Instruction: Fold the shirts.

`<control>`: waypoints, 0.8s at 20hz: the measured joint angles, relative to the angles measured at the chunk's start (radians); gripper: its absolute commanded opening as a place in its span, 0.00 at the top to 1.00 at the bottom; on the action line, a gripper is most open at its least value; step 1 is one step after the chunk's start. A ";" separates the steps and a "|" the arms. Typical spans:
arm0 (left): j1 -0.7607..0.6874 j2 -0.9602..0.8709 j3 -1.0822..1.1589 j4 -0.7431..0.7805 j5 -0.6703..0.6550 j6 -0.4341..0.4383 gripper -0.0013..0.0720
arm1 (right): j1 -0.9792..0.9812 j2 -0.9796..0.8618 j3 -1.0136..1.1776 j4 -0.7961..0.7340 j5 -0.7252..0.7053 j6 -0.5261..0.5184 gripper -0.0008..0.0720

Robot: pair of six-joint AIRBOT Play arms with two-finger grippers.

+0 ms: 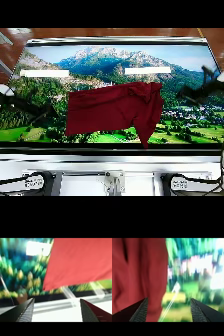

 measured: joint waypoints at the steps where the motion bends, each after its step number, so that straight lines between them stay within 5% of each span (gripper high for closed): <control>1: 0.002 0.007 -0.058 -0.007 0.024 0.012 0.06 | -0.027 0.003 -0.042 0.040 0.022 -0.015 0.11; 15: -0.130 -0.049 -0.271 -0.180 0.312 0.047 0.12 | -0.080 0.008 -0.177 0.177 -0.024 -0.066 0.11; 16: -0.148 -0.062 -0.272 -0.204 0.322 0.047 0.36 | -0.080 0.008 -0.177 0.177 -0.026 -0.066 0.11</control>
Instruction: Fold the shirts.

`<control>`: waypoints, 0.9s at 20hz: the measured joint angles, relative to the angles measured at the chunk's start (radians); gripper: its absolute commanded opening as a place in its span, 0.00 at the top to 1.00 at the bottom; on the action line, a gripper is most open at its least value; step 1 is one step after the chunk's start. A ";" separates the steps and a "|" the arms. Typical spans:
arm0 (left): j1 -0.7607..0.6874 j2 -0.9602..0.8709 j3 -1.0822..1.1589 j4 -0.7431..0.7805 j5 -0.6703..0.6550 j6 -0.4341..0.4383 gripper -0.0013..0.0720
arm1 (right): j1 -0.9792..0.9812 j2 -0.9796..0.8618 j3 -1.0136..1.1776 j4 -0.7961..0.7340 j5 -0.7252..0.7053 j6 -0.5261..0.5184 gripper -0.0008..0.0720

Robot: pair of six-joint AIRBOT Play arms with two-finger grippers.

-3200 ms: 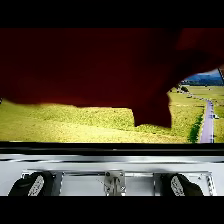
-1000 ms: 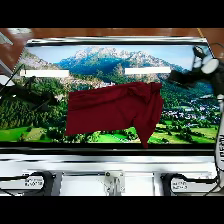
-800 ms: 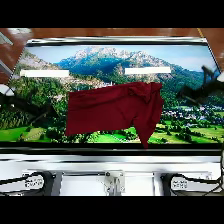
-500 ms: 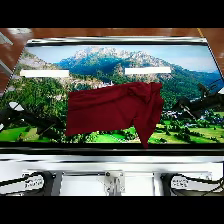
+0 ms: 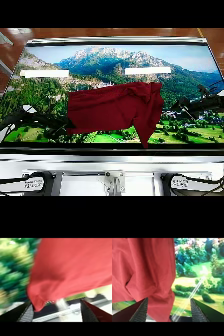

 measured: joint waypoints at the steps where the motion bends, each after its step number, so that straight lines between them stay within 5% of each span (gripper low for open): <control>1: -0.018 -0.017 -0.002 -0.012 0.012 0.002 0.66 | 0.000 0.000 0.000 -0.001 0.000 0.000 0.11; 4: -0.049 -0.044 -0.003 -0.030 0.058 0.008 0.93 | 0.003 0.000 -0.004 -0.023 0.000 0.000 0.11; 18: 0.013 0.068 0.013 -0.036 0.084 0.034 0.93 | 0.207 -0.116 -0.149 0.007 -0.146 0.008 0.13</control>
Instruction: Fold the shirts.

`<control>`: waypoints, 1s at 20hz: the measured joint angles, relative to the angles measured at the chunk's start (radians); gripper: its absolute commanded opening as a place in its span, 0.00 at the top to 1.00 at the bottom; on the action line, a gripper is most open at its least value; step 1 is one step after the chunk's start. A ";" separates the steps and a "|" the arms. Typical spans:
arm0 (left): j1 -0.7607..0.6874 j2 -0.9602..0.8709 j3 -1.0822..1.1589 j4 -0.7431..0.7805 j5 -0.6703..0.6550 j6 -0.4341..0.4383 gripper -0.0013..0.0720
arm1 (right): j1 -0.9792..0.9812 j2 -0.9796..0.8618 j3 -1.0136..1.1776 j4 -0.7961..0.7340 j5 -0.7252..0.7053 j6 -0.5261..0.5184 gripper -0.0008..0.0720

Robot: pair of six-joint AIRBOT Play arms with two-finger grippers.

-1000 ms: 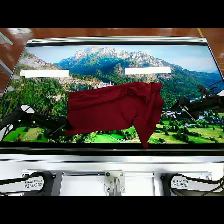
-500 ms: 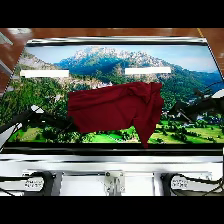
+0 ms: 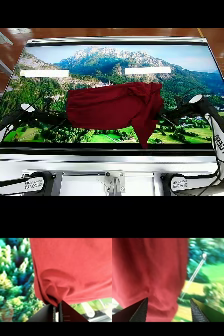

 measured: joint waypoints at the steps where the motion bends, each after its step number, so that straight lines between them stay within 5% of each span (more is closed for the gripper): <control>1: 0.000 0.002 0.000 -0.002 0.000 0.000 0.93 | 0.019 -0.011 0.000 0.011 -0.004 0.011 0.36; 3: 0.002 0.005 0.000 -0.003 -0.001 0.000 0.93 | 0.061 -0.033 -0.003 0.011 -0.032 0.028 0.89; 11: 0.003 0.182 0.095 -0.003 -0.009 0.056 0.93 | 0.056 0.150 0.114 0.013 0.016 -0.023 0.90; 16: 0.044 0.460 0.434 0.005 -0.026 0.109 0.93 | -0.002 0.477 0.443 0.014 0.006 -0.133 0.90; 20: 0.093 0.616 0.778 0.011 -0.032 0.121 0.93 | -0.018 0.698 0.713 -0.068 -0.069 -0.107 0.90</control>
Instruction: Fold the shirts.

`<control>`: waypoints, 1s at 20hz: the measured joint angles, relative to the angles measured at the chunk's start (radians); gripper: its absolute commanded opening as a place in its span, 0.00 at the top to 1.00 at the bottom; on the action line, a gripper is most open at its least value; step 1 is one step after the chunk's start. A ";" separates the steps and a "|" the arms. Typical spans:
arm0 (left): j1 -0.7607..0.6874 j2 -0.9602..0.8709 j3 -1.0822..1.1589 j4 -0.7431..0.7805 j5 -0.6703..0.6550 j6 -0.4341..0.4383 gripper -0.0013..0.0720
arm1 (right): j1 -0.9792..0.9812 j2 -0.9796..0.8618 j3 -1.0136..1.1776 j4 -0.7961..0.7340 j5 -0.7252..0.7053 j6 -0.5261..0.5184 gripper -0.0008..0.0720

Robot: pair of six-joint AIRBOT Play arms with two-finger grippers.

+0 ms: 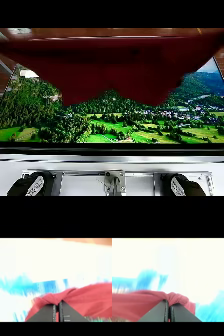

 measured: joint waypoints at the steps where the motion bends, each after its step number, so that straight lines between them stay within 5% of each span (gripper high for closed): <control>1: 0.006 0.027 0.078 0.004 0.000 0.000 0.93 | -0.002 0.044 0.047 -0.030 -0.010 0.019 0.90; 5: 0.019 0.108 0.280 0.073 -0.058 -0.065 0.93 | -0.005 0.188 0.155 -0.171 0.022 0.090 0.90; 10: 0.022 0.148 0.342 0.197 -0.304 -0.114 0.93 | -0.005 0.247 0.187 -0.264 0.247 0.120 0.90; 16: 0.022 0.147 0.179 0.273 -0.472 -0.126 0.93 | -0.005 0.163 0.167 -0.328 0.484 0.126 0.90; 20: 0.022 0.111 -0.052 0.299 -0.456 -0.106 0.93 | -0.002 0.024 0.019 -0.333 0.575 0.124 0.90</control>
